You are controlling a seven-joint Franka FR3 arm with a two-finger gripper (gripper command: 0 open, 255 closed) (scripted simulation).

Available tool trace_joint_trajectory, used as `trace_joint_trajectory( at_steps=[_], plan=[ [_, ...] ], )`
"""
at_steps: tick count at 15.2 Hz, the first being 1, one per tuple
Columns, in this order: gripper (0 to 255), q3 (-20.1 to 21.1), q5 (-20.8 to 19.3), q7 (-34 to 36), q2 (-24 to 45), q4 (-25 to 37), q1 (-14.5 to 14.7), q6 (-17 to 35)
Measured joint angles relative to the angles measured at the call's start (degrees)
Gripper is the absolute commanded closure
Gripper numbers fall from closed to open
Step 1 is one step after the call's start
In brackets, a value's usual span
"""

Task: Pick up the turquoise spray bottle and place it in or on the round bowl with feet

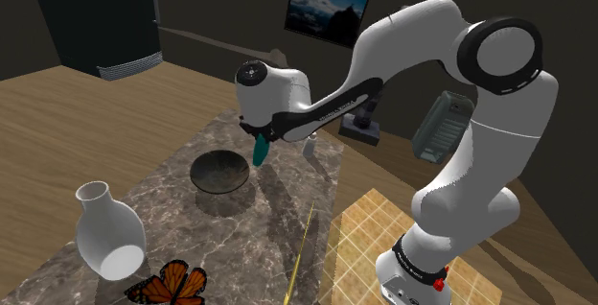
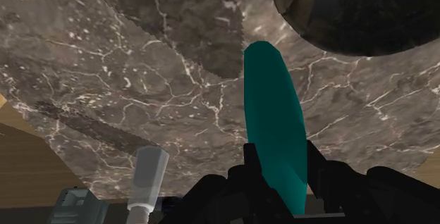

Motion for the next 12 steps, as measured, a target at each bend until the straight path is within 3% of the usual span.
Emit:
trace_joint_trajectory(
  at_steps=[12],
  plan=[
    [255,3.3,10.5,-9.3,-8.6,1.4,-3.7,-1.9]
  ],
)
